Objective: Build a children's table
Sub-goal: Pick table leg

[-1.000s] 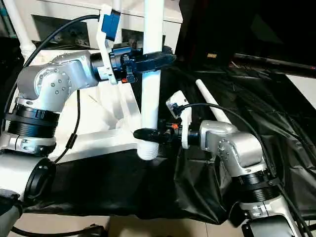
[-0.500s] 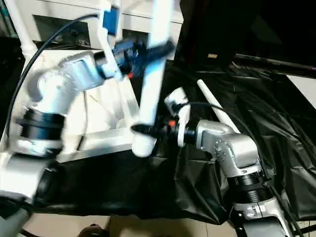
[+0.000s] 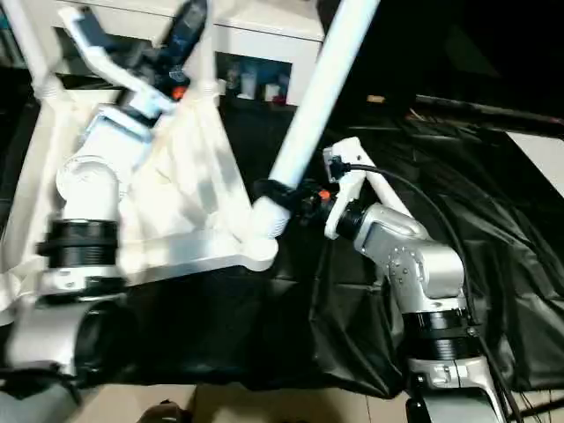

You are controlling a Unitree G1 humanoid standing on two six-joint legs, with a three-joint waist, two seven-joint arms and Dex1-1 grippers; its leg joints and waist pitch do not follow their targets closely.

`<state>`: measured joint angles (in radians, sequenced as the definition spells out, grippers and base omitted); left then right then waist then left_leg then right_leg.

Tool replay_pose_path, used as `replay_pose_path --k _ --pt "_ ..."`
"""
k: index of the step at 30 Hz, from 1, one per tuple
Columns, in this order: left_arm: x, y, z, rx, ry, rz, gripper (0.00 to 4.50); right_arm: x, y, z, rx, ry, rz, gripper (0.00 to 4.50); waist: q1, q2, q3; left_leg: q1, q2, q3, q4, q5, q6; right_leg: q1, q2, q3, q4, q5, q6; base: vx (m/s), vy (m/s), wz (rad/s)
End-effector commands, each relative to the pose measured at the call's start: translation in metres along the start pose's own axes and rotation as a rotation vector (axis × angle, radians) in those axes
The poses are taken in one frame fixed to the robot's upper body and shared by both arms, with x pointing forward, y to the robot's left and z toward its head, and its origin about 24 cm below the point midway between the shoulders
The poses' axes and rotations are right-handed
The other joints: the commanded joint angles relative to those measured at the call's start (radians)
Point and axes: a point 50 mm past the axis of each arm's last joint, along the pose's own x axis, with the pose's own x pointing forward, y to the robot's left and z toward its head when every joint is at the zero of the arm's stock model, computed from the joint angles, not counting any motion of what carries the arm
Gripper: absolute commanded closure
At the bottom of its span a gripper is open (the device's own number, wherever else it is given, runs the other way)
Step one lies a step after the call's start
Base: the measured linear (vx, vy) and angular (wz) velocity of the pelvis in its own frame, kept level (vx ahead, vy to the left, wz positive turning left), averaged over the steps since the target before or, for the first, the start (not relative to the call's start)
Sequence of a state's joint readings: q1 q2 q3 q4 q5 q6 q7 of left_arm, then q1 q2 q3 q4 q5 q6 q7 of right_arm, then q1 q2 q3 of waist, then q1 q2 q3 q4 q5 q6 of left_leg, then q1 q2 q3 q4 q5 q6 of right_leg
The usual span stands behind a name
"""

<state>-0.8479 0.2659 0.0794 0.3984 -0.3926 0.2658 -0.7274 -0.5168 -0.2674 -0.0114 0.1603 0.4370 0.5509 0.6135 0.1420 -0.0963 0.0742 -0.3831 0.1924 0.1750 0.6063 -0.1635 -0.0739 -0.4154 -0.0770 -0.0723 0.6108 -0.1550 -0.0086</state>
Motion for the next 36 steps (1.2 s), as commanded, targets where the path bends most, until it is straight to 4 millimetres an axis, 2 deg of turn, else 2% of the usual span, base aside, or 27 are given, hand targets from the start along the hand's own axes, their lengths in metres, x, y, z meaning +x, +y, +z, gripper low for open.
replay_pose_path --k 1,2,3,4,5,6,7,10,12,13,16,19,21,23,24,25,26,29,31,34,36 --pt "0.002 -0.013 -0.025 0.098 0.165 -0.110 1.64 -0.003 -0.010 0.000 -0.029 0.000 -0.082 2.64 -0.010 0.011 -0.081 0.025 0.038 -0.013 -0.084 -0.194 -0.053 0.046 -0.067 0.045 -0.069 -0.312 -0.058 0.000 0.000 0.00" --pt "-0.011 -0.014 -0.040 0.193 0.290 -0.192 1.64 -0.002 -0.013 -0.003 -0.028 0.001 -0.121 2.64 -0.009 0.014 -0.083 0.027 0.037 -0.011 -0.081 -0.185 -0.062 0.045 -0.068 0.045 -0.064 -0.275 -0.081 0.000 0.000 0.00" --pt "-0.022 -0.017 -0.053 0.252 0.393 -0.280 1.64 -0.002 -0.013 -0.007 -0.030 0.003 -0.131 2.64 -0.011 0.014 -0.083 0.022 0.037 -0.013 -0.084 -0.177 -0.060 0.048 -0.069 0.046 -0.060 -0.256 -0.087 0.000 0.000 0.00" --pt "-0.023 -0.017 -0.054 0.255 0.399 -0.286 1.64 -0.002 -0.013 -0.007 -0.030 0.004 -0.131 2.64 -0.010 0.015 -0.083 0.025 0.036 -0.010 -0.083 -0.182 -0.061 0.046 -0.069 0.047 -0.059 -0.243 -0.098 0.000 0.000 0.00" --pt "-0.028 -0.019 -0.059 0.272 0.440 -0.325 1.64 -0.002 -0.012 -0.008 -0.033 0.008 -0.127 2.64 -0.011 0.016 -0.085 0.024 0.037 -0.010 -0.082 -0.177 -0.062 0.049 -0.069 0.047 -0.053 -0.220 -0.111 0.000 0.000 0.00" --pt "-0.037 -0.024 -0.069 0.296 0.519 -0.396 1.64 -0.002 -0.010 -0.013 -0.057 0.028 -0.122 2.64 -0.009 0.023 -0.083 0.027 0.038 -0.010 -0.082 -0.178 -0.060 0.046 -0.070 0.047 -0.053 -0.194 -0.127 0.000 0.000 0.00" --pt "-0.040 -0.025 -0.073 0.294 0.540 -0.407 1.64 -0.002 -0.009 -0.014 -0.060 0.033 -0.122 2.64 -0.011 0.020 -0.082 0.024 0.037 -0.009 -0.084 -0.182 -0.060 0.048 -0.069 0.047 -0.053 -0.192 -0.130 0.000 0.000 0.00" --pt "-0.045 -0.025 -0.082 0.307 0.596 -0.396 1.64 -0.002 -0.007 -0.020 -0.080 0.047 -0.129 2.64 -0.011 0.027 -0.078 0.028 0.037 -0.007 -0.084 -0.226 -0.064 0.046 -0.070 0.048 -0.055 -0.207 -0.154 0.000 0.000 0.00" --pt "-0.048 -0.024 -0.089 0.310 0.618 -0.376 1.64 -0.003 -0.005 -0.023 -0.093 0.050 -0.136 2.64 -0.012 0.024 -0.078 0.027 0.037 -0.009 -0.085 -0.242 -0.065 0.049 -0.072 0.048 -0.057 -0.230 -0.152 0.000 0.000 0.00" --pt "-0.050 -0.024 -0.090 0.312 0.624 -0.369 1.64 -0.003 -0.005 -0.024 -0.094 0.049 -0.137 2.64 -0.014 0.025 -0.074 0.026 0.038 -0.011 -0.087 -0.258 -0.067 0.047 -0.071 0.048 -0.062 -0.256 -0.145 0.000 0.000 0.00" --pt "-0.055 -0.024 -0.093 0.312 0.639 -0.361 1.64 -0.004 -0.003 -0.024 -0.087 0.045 -0.134 2.64 -0.018 0.023 -0.072 0.027 0.038 -0.013 -0.089 -0.284 -0.067 0.046 -0.072 0.048 -0.066 -0.300 -0.134 0.000 0.000 0.00" --pt "-0.062 -0.025 -0.094 0.286 0.659 -0.372 1.64 -0.004 -0.001 -0.025 -0.074 0.040 -0.126 2.64 -0.027 0.023 -0.070 0.027 0.039 -0.015 -0.091 -0.308 -0.066 0.043 -0.072 0.047 -0.068 -0.327 -0.137 0.000 0.000 0.00" --pt "-0.065 -0.026 -0.094 0.266 0.662 -0.379 2.01 -0.004 -0.001 -0.025 -0.073 0.037 -0.126 2.64 -0.031 0.024 -0.069 0.027 0.039 -0.015 -0.091 -0.309 -0.063 0.043 -0.071 0.048 -0.068 -0.326 -0.139 0.000 0.000 0.00" --pt "-0.071 -0.028 -0.095 0.243 0.682 -0.393 2.01 -0.003 0.000 -0.026 -0.072 0.037 -0.124 2.64 -0.033 0.024 -0.070 0.027 0.040 -0.016 -0.091 -0.305 -0.063 0.043 -0.072 0.047 -0.066 -0.321 -0.147 0.000 0.000 0.00" --pt "-0.073 -0.028 -0.096 0.238 0.691 -0.398 2.15 -0.003 0.000 -0.026 -0.073 0.037 -0.124 2.64 -0.033 0.025 -0.070 0.028 0.040 -0.015 -0.091 -0.302 -0.062 0.042 -0.072 0.048 -0.066 -0.310 -0.152 0.000 0.000 0.00" --pt "-0.075 -0.030 -0.097 0.234 0.698 -0.406 2.15 -0.002 0.000 -0.026 -0.072 0.037 -0.122 2.64 -0.035 0.021 -0.070 0.026 0.039 -0.014 -0.091 -0.297 -0.059 0.042 -0.070 0.048 -0.065 -0.303 -0.153 0.000 0.000 0.00" --pt "-0.076 -0.031 -0.098 0.226 0.701 -0.407 2.44 -0.002 0.001 -0.026 -0.072 0.037 -0.120 2.64 -0.035 0.021 -0.071 0.027 0.039 -0.013 -0.090 -0.293 -0.058 0.043 -0.070 0.048 -0.064 -0.297 -0.154 0.000 0.000 0.00" --pt "-0.083 -0.032 -0.103 0.241 0.735 -0.423 2.50 -0.002 0.003 -0.026 -0.063 0.040 -0.104 2.64 -0.035 0.024 -0.069 0.028 0.039 -0.013 -0.091 -0.297 -0.056 0.041 -0.070 0.049 -0.066 -0.309 -0.149 0.000 0.000 0.00" --pt "-0.084 -0.032 -0.105 0.239 0.745 -0.425 2.86 -0.001 0.004 -0.026 -0.058 0.040 -0.098 2.64 -0.035 0.026 -0.070 0.030 0.038 -0.013 -0.092 -0.303 -0.058 0.040 -0.069 0.049 -0.067 -0.312 -0.145 0.000 0.000 0.00" --pt "-0.085 -0.032 -0.106 0.244 0.760 -0.417 3.04 -0.002 0.004 -0.026 -0.060 0.046 -0.092 2.64 -0.034 0.026 -0.070 0.030 0.038 -0.014 -0.092 -0.313 -0.062 0.041 -0.070 0.049 -0.068 -0.326 -0.144 0.000 0.000 0.00" --pt "-0.086 -0.030 -0.107 0.260 0.778 -0.406 3.32 -0.003 0.005 -0.027 -0.061 0.049 -0.087 2.64 -0.035 0.028 -0.071 0.029 0.039 -0.016 -0.092 -0.316 -0.065 0.042 -0.070 0.049 -0.068 -0.327 -0.141 0.000 0.000 0.00"
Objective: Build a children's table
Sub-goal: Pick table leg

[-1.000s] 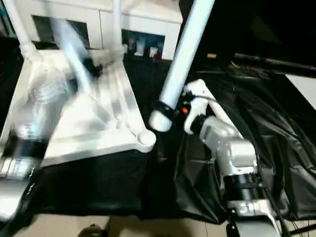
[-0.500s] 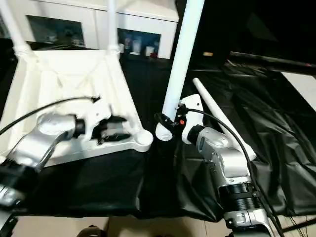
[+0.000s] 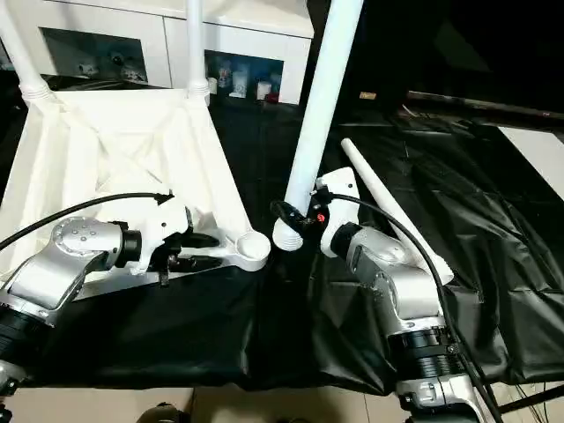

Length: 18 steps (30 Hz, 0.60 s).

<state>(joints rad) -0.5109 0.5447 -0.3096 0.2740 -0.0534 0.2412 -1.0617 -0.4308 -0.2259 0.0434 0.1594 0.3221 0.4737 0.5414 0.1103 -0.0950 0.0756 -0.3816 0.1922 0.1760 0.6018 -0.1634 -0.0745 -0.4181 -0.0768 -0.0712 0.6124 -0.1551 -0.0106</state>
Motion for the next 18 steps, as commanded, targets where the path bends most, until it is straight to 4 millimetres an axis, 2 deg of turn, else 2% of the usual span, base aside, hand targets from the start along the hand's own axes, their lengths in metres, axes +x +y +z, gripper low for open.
replay_pose_path --k 1,4,6,9,10,11,12,18 --pt "0.002 -0.001 0.002 0.022 0.018 -0.002 3.32 -0.004 0.000 0.004 -0.005 -0.014 0.005 2.64 -0.003 0.026 -0.074 0.028 0.039 -0.016 -0.087 -0.314 -0.064 0.044 -0.071 0.048 -0.070 -0.320 -0.140 0.000 0.000 0.00" --pt "0.001 -0.001 0.000 0.021 0.037 -0.002 3.54 -0.004 -0.001 0.003 -0.006 -0.012 0.007 2.64 -0.003 0.027 -0.076 0.028 0.039 -0.016 -0.087 -0.307 -0.064 0.045 -0.070 0.048 -0.067 -0.305 -0.147 0.000 0.000 0.00" --pt "0.000 -0.001 -0.001 0.023 0.053 -0.013 3.86 -0.004 -0.001 0.003 -0.006 -0.011 0.008 2.64 -0.003 0.028 -0.077 0.028 0.039 -0.015 -0.086 -0.301 -0.064 0.045 -0.069 0.048 -0.066 -0.291 -0.151 0.000 0.000 0.00" --pt "-0.001 -0.002 -0.005 0.030 0.082 -0.028 3.93 -0.004 -0.001 0.003 -0.008 -0.009 0.009 2.64 -0.002 0.029 -0.078 0.028 0.038 -0.015 -0.086 -0.298 -0.064 0.046 -0.069 0.048 -0.064 -0.283 -0.152 0.000 0.000 0.00" --pt "-0.002 -0.002 -0.006 0.030 0.086 -0.028 4.17 -0.004 0.000 0.003 -0.008 -0.008 0.009 2.64 -0.002 0.029 -0.078 0.029 0.038 -0.014 -0.086 -0.295 -0.064 0.045 -0.069 0.048 -0.064 -0.279 -0.155 0.000 0.000 0.00" --pt "-0.002 -0.002 -0.006 0.032 0.093 -0.029 4.17 -0.004 0.000 0.003 -0.008 -0.008 0.010 2.64 -0.002 0.029 -0.078 0.029 0.038 -0.014 -0.086 -0.295 -0.064 0.046 -0.069 0.048 -0.064 -0.277 -0.156 0.000 0.000 0.00" --pt "-0.002 -0.002 -0.008 0.034 0.106 -0.037 4.37 -0.004 0.000 0.003 -0.009 -0.007 0.010 2.64 -0.001 0.030 -0.078 0.030 0.039 -0.015 -0.086 -0.302 -0.067 0.045 -0.069 0.047 -0.064 -0.283 -0.156 0.000 0.000 0.00" --pt "-0.004 -0.004 -0.011 0.038 0.131 -0.053 4.50 -0.004 -0.001 0.003 -0.010 -0.006 0.014 2.64 -0.001 0.029 -0.076 0.031 0.039 -0.017 -0.087 -0.327 -0.070 0.044 -0.072 0.048 -0.069 -0.332 -0.148 0.000 0.000 0.00"
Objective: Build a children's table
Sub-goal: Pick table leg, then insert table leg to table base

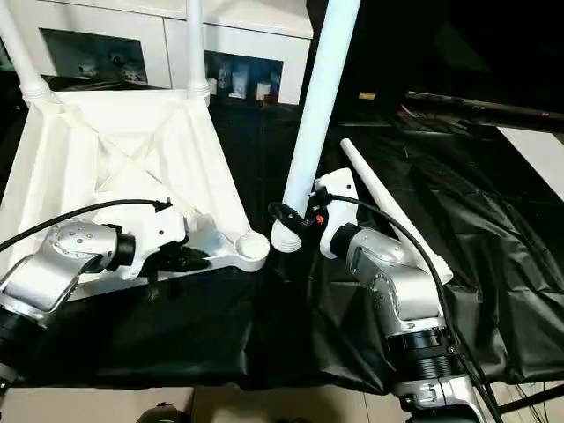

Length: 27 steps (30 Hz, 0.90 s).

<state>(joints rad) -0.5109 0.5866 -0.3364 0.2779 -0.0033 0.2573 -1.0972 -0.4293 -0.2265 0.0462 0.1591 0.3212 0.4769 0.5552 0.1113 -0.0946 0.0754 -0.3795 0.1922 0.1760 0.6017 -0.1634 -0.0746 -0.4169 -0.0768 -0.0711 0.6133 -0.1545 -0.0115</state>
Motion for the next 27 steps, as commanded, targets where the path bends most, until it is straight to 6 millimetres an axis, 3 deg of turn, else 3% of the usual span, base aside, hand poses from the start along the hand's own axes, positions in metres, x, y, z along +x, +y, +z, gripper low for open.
replay_pose_path --k 1,6,11,16,19,24,27 --pt "0.003 -0.004 -0.002 0.024 0.036 -0.028 4.50 -0.004 -0.001 0.004 -0.011 -0.011 0.001 2.64 -0.002 0.029 -0.077 0.029 0.039 -0.017 -0.087 -0.329 -0.070 0.043 -0.072 0.047 -0.071 -0.335 -0.146 0.000 0.000 0.00" --pt "0.006 -0.006 -0.004 0.030 0.049 -0.044 4.50 -0.004 0.000 0.005 0.000 -0.015 0.017 2.64 -0.003 0.029 -0.076 0.029 0.039 -0.018 -0.088 -0.336 -0.070 0.043 -0.072 0.047 -0.071 -0.332 -0.147 0.000 0.000 0.00" --pt "0.013 -0.018 -0.003 0.085 0.059 -0.131 4.50 -0.012 0.005 0.018 0.112 -0.047 0.160 2.64 -0.001 0.028 -0.074 0.031 0.041 -0.018 -0.088 -0.341 -0.057 0.044 -0.071 0.048 -0.073 -0.335 -0.142 0.000 0.000 0.00" --pt "0.021 -0.020 0.005 0.103 0.032 -0.123 4.50 -0.016 0.001 0.019 0.089 -0.019 0.174 2.64 0.003 0.026 -0.068 0.039 0.041 -0.019 -0.090 -0.387 -0.069 0.038 -0.075 0.047 -0.082 -0.412 -0.135 0.000 0.000 0.00" --pt "0.023 -0.014 0.007 0.052 0.028 -0.099 3.94 -0.016 0.000 0.021 0.098 -0.018 0.173 2.64 0.003 0.024 -0.066 0.040 0.040 -0.021 -0.090 -0.401 -0.070 0.037 -0.077 0.046 -0.088 -0.463 -0.119 0.000 0.000 0.00" --pt "0.020 -0.007 0.009 0.080 0.023 -0.053 3.58 -0.015 0.002 0.022 0.107 -0.017 0.185 2.64 -0.002 0.022 -0.068 0.033 0.038 -0.025 -0.090 -0.383 -0.062 0.041 -0.078 0.044 -0.092 -0.484 -0.098 0.000 0.000 0.00" --pt "0.017 -0.005 0.007 0.070 0.031 -0.057 3.52 -0.014 0.003 0.022 0.109 -0.016 0.190 2.64 -0.002 0.021 -0.069 0.033 0.038 -0.023 -0.089 -0.370 -0.058 0.040 -0.078 0.045 -0.091 -0.469 -0.103 0.000 0.000 0.00"
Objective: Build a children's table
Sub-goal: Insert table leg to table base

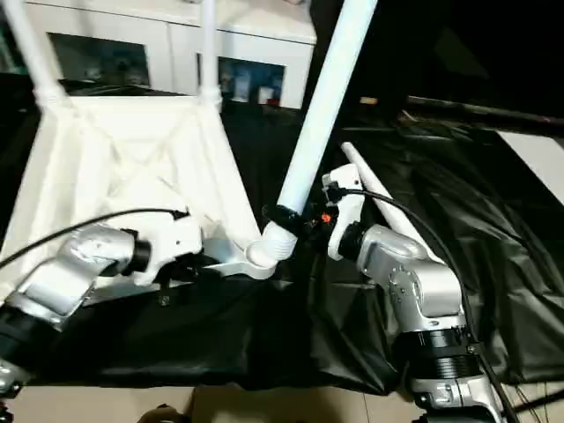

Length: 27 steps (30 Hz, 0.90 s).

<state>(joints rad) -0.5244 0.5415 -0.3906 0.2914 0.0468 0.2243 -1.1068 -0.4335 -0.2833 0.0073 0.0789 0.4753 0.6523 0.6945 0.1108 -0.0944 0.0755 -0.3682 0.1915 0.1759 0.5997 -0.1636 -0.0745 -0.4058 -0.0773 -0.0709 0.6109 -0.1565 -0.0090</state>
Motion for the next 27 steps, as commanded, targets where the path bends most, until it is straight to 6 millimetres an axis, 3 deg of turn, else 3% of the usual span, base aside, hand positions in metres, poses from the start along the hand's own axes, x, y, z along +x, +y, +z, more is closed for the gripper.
replay_pose_path --k 1,5,13,27 --pt "-0.002 0.004 0.000 0.006 0.019 0.004 3.51 0.000 0.000 0.010 -0.015 -0.027 0.007 2.64 -0.002 0.022 -0.069 0.022 0.040 -0.023 -0.087 -0.366 -0.058 0.028 -0.077 0.045 -0.087 -0.458 -0.110 0.000 0.000 0.00" --pt "-0.006 0.007 -0.001 -0.010 0.016 0.015 3.86 0.001 0.001 0.010 -0.014 -0.026 0.009 2.64 -0.002 0.023 -0.067 0.023 0.040 -0.022 -0.089 -0.371 -0.060 0.027 -0.076 0.045 -0.086 -0.447 -0.118 0.000 0.000 0.00" --pt "-0.006 0.003 -0.006 -0.025 0.029 -0.013 4.42 0.002 0.000 0.006 -0.030 0.007 0.011 2.64 -0.004 0.023 -0.064 0.026 0.039 -0.024 -0.087 -0.402 -0.060 0.023 -0.078 0.044 -0.095 -0.512 -0.101 0.000 0.000 0.00" --pt "0.005 0.001 0.003 0.039 0.011 -0.053 4.50 0.022 -0.003 -0.007 -0.030 0.064 0.015 2.64 -0.003 0.025 -0.061 0.026 0.041 -0.026 -0.092 -0.420 -0.065 0.020 -0.078 0.045 -0.094 -0.505 -0.107 0.000 0.000 0.00"
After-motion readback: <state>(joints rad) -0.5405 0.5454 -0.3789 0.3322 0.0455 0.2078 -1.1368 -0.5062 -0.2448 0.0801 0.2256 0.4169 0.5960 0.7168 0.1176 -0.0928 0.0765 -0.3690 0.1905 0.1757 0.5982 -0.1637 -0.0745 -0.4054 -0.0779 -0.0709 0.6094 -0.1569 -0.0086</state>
